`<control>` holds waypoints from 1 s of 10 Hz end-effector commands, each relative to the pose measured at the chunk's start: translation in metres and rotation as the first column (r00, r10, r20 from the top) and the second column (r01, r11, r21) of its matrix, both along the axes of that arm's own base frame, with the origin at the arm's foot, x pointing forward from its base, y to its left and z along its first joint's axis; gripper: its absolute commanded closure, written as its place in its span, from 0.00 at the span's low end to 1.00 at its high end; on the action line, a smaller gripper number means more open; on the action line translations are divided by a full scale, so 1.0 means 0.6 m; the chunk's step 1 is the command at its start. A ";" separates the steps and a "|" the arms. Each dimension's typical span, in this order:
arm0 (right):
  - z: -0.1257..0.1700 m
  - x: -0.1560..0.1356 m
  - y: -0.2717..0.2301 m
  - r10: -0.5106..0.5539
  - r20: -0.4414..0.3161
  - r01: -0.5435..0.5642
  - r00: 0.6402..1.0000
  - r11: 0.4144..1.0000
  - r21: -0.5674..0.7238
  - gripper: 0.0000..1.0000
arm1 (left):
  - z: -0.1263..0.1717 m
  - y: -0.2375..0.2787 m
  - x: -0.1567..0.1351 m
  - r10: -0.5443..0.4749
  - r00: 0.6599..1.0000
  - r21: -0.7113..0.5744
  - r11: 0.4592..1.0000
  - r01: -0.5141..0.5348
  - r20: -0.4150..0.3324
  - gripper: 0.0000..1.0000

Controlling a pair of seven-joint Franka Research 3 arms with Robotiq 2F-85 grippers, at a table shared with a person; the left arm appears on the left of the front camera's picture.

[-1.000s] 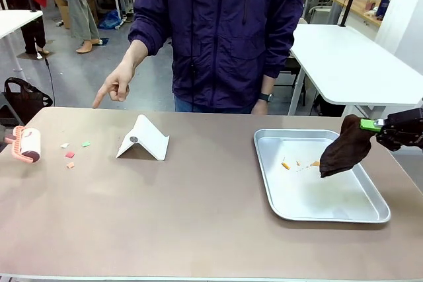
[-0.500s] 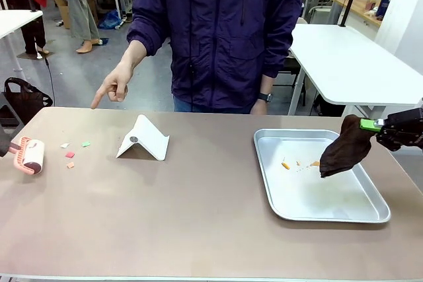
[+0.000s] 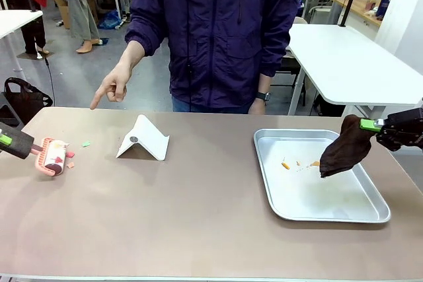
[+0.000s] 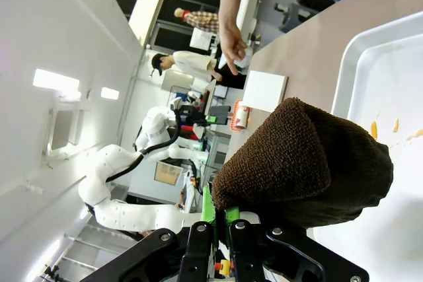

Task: Clean the surface of the table.
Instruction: If a person points to the right, clean the right side of the table with your right hand, and if they point to the left, clean the left side with your left hand.

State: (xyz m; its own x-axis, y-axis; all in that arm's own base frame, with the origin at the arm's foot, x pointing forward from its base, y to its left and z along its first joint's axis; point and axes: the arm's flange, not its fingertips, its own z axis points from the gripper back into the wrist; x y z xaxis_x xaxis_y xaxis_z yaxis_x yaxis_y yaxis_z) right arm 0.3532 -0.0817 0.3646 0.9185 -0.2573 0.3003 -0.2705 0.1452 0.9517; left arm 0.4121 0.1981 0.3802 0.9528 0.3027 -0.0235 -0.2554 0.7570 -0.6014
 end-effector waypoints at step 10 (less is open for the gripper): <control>0.010 -0.002 -0.001 0.003 -0.003 -0.003 1.000 1.000 -0.007 1.00 | -0.015 -0.124 0.067 -0.152 0.988 -0.074 0.986 0.150 -0.021 0.82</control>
